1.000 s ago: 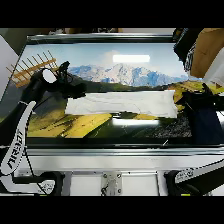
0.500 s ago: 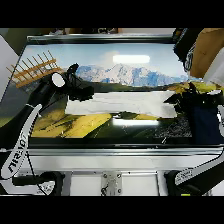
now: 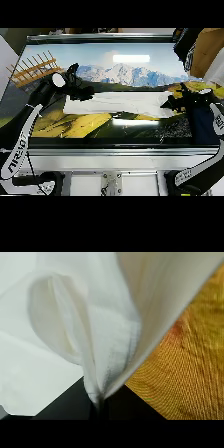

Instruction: Fold the clothes and pants, and hang the long-sleeved shirts on hangers.

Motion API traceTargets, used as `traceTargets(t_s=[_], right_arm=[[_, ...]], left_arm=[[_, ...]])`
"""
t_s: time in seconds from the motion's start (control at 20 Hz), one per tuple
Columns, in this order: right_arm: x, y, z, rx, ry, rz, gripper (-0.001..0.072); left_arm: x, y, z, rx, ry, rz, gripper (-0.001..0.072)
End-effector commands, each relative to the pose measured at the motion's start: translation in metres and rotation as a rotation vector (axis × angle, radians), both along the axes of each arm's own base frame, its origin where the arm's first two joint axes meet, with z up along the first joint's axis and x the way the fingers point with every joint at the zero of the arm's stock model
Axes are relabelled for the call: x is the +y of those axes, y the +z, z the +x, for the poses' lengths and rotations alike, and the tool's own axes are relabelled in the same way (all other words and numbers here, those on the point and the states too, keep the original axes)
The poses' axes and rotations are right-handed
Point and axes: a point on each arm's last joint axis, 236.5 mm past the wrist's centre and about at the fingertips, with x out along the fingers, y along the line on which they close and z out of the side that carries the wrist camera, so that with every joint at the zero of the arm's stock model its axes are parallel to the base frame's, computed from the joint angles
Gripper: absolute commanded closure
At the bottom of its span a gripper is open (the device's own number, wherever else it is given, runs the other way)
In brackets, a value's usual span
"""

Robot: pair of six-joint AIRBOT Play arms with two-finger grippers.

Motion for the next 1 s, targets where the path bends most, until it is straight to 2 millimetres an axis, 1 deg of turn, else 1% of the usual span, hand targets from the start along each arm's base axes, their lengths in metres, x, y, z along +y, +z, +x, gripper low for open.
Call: traceTargets(t_s=[0.0,0.1,0.15,0.3,0.4,0.45,0.55,0.65,0.75,0.85,0.95], right_arm=[[-0.003,0.012,0.002,-0.013,0.015,-0.028,0.0700],[-0.015,0.028,-0.004,0.012,0.053,-0.097,0.0700],[-0.022,0.041,-0.006,0.021,0.076,-0.133,0.0700],[-0.037,0.090,-0.011,0.036,0.118,-0.222,0.0700],[-0.039,0.124,-0.006,0.012,0.116,-0.281,0.0700],[-0.034,0.141,-0.002,-0.011,0.115,-0.300,0.0700],[-0.017,0.171,0.003,-0.047,0.136,-0.323,0.0700],[0.001,0.191,0.007,-0.077,0.173,-0.370,0.0700],[0.022,0.207,0.011,-0.118,0.213,-0.420,0.0700],[0.045,0.221,0.013,-0.150,0.260,-0.448,0.0699],[0.069,0.234,0.014,-0.189,0.293,-0.450,0.0699]], left_arm=[[-0.005,0.000,0.004,-0.015,0.013,-0.007,0.0701],[-0.017,-0.006,0.009,-0.015,-0.006,-0.006,0.0701],[-0.027,-0.010,0.012,-0.010,-0.026,-0.005,0.0701],[-0.072,-0.024,0.030,-0.027,-0.095,-0.010,0.0701],[-0.108,-0.038,0.037,-0.030,-0.153,-0.012,0.0701],[-0.125,-0.046,0.039,-0.031,-0.181,-0.012,0.0701],[-0.163,-0.060,0.041,-0.042,-0.239,-0.019,0.0701],[-0.196,-0.070,0.040,-0.058,-0.289,-0.028,0.0701],[-0.223,-0.079,0.033,-0.060,-0.338,-0.032,0.0701],[-0.240,-0.090,0.025,-0.051,-0.374,-0.029,0.0701],[-0.245,-0.105,0.016,-0.037,-0.380,-0.022,0.0701]])
